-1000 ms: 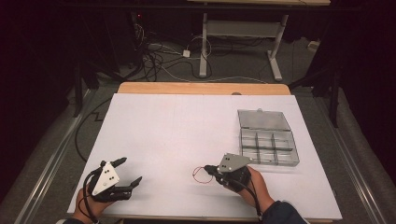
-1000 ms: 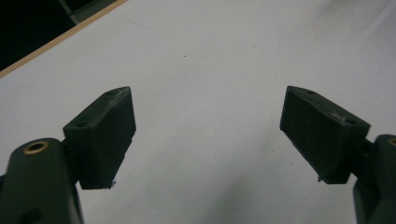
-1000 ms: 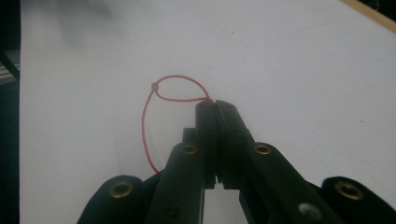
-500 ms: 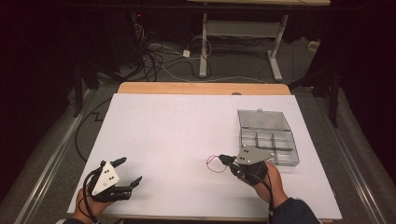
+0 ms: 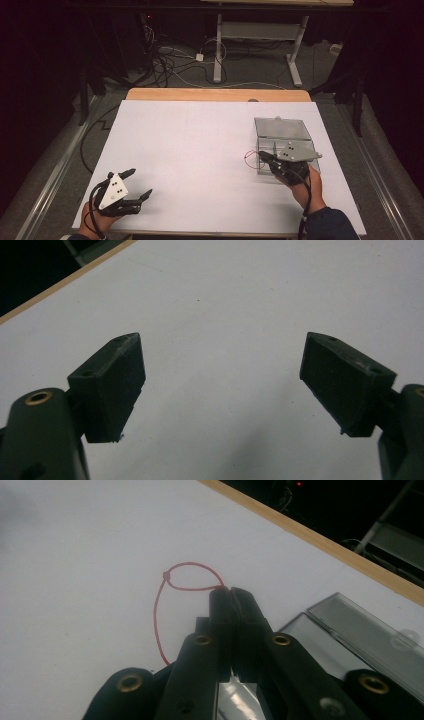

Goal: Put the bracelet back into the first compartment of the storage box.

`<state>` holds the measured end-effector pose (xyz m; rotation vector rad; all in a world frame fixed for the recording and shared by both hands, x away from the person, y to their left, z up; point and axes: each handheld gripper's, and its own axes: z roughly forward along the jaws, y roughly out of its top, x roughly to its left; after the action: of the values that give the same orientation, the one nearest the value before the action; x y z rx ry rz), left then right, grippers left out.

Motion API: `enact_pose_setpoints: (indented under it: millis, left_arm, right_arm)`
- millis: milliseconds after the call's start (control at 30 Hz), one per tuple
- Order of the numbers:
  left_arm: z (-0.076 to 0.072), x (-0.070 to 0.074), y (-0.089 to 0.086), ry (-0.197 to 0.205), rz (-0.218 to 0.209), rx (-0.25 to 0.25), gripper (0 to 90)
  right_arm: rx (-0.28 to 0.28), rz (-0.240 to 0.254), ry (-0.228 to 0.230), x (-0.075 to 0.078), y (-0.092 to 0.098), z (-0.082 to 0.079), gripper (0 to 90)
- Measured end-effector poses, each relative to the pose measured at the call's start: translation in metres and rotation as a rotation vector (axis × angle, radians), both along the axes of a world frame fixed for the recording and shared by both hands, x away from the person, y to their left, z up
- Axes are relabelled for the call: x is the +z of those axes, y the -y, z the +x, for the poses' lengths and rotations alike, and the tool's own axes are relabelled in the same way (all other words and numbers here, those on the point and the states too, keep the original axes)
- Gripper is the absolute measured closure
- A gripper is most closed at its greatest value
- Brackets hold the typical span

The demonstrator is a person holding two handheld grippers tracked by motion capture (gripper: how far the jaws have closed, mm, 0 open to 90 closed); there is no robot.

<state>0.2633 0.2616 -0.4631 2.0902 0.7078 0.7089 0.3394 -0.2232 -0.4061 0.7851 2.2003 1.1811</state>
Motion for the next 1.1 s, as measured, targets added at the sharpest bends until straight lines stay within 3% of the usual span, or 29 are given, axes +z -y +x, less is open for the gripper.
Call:
enact_pose_setpoints:
  millis: [200,600,1100]
  left_arm:
    - [0.000,0.000,0.000,-0.002,0.001,0.000,17.0]
    - [0.001,-0.001,0.000,-0.008,-0.004,-0.001,17.0]
    - [0.001,-0.002,0.001,-0.011,0.003,-0.009,17.6]
  right_arm:
    - [-0.056,-0.006,-0.008,-0.003,0.013,0.010,89.2]
    - [-0.147,-0.065,-0.035,-0.014,0.021,0.029,89.2]
    - [-0.258,-0.170,-0.075,-0.029,0.018,0.054,89.1]
